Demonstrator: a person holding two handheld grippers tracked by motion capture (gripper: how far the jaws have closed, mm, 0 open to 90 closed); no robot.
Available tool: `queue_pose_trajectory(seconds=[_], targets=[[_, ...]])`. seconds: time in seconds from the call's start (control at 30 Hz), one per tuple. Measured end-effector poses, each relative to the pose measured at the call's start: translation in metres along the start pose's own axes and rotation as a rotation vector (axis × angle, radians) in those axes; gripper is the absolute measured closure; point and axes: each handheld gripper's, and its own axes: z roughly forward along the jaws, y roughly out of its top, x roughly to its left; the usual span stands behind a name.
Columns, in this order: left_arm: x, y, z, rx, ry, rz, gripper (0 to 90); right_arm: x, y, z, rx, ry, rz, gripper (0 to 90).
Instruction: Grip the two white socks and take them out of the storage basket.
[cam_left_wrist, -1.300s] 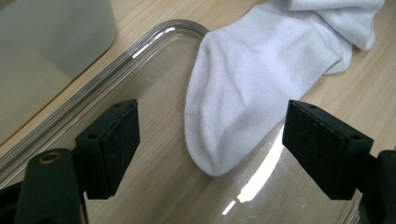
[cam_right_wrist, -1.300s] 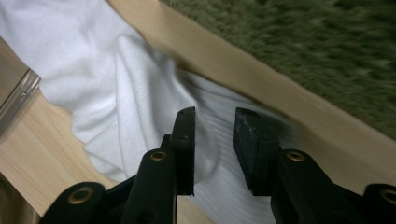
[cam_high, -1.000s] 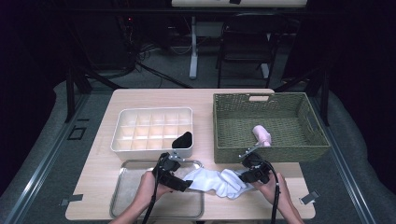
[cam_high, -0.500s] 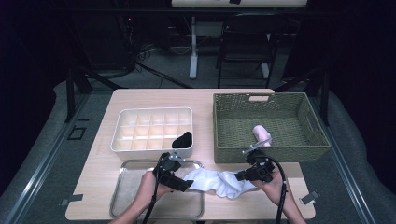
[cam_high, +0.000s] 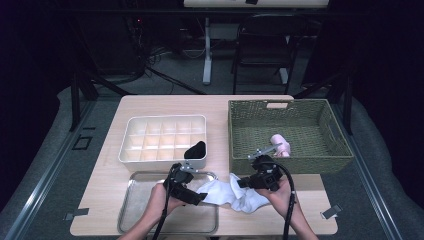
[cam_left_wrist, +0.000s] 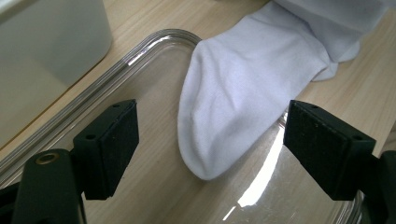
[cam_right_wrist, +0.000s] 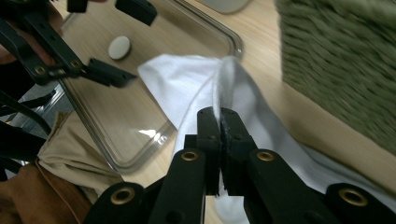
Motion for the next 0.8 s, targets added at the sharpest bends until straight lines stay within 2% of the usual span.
queue_pose_trajectory(seconds=[0.17,0.2,0.23,0.27,0.4,0.47,0.5,0.53,0.57,0.6,0.63,0.7,0.73,0.77,0.8], targets=[[0.000,-0.001,-0.001,-0.004,0.000,0.001,18.5,0.013,0.014,0.017,0.019,-0.028,-0.040,88.1],[0.000,-0.001,-0.001,-0.003,-0.001,0.002,18.6,0.014,0.017,0.022,0.032,-0.021,-0.045,88.0],[0.000,-0.001,-0.001,-0.002,-0.002,0.003,18.6,0.017,0.020,0.033,0.052,-0.034,-0.054,87.7],[0.000,0.000,-0.001,-0.001,-0.003,0.004,18.6,0.017,0.020,0.033,0.052,-0.034,-0.054,87.7],[-0.002,0.000,-0.001,0.003,-0.013,0.007,18.9,0.018,0.024,0.063,0.124,-0.021,-0.053,81.1],[-0.003,0.000,-0.002,0.001,-0.015,0.010,18.9,0.018,0.024,0.066,0.129,-0.018,-0.052,79.7],[-0.003,0.000,-0.003,-0.001,-0.018,0.010,18.9,0.017,0.023,0.068,0.121,0.001,-0.048,79.3],[-0.003,0.000,-0.003,-0.003,-0.021,0.012,18.9,0.017,0.022,0.070,0.109,0.021,-0.036,77.8],[-0.004,0.001,-0.004,-0.007,-0.023,0.007,18.9,0.016,0.022,0.068,0.114,0.019,-0.037,76.8],[-0.004,0.001,-0.004,-0.009,-0.022,0.011,19.0,0.016,0.022,0.063,0.091,0.038,-0.039,74.9],[-0.005,0.002,-0.004,-0.011,-0.024,0.012,19.0,0.016,0.022,0.063,0.091,0.038,-0.039,74.9],[-0.008,0.003,-0.004,-0.015,-0.034,0.014,19.2,0.015,0.020,0.054,0.067,0.039,-0.044,71.9],[-0.009,0.004,-0.004,-0.014,-0.039,0.019,19.6,0.016,0.018,0.050,0.045,0.046,-0.031,70.8],[-0.011,0.006,-0.004,-0.014,-0.041,0.023,20.1,0.015,0.017,0.045,0.045,0.046,-0.039,70.3],[-0.013,0.006,-0.004,-0.019,-0.046,0.027,24.3,0.013,0.013,0.035,0.037,0.026,-0.051,69.4]])
